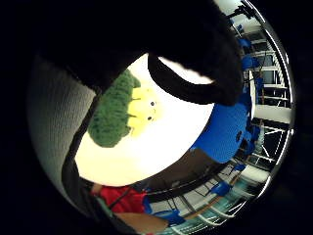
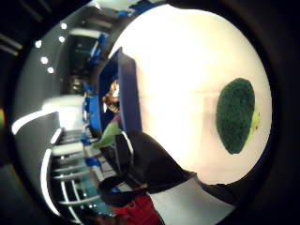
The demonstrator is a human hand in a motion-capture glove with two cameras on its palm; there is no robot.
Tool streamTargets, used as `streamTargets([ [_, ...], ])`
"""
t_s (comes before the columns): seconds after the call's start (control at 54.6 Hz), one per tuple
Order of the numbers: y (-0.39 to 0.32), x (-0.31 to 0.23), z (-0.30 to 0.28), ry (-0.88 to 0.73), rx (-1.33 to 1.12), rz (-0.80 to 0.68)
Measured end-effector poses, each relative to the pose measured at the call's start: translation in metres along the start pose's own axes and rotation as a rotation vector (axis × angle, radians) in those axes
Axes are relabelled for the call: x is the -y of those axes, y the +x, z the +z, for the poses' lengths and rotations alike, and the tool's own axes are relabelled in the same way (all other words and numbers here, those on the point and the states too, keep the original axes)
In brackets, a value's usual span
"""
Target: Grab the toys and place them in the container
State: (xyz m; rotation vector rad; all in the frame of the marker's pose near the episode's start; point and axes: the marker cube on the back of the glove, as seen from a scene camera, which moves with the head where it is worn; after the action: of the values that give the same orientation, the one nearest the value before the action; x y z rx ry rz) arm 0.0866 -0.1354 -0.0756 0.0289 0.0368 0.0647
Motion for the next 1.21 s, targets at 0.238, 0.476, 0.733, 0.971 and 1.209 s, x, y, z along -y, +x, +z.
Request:
streamTargets([
  [0.238,0.029,-0.008,0.038,-0.044,-0.027,0.049],
  [0.476,0.065,-0.01,0.073,-0.095,0.001,0.125],
  [0.733,0.066,-0.006,0.097,-0.164,-0.034,0.089],
  [0.971,0.065,-0.002,0.11,-0.183,-0.181,0.025],
  [1.209,0.062,-0.001,0.111,-0.103,-0.15,0.018],
])
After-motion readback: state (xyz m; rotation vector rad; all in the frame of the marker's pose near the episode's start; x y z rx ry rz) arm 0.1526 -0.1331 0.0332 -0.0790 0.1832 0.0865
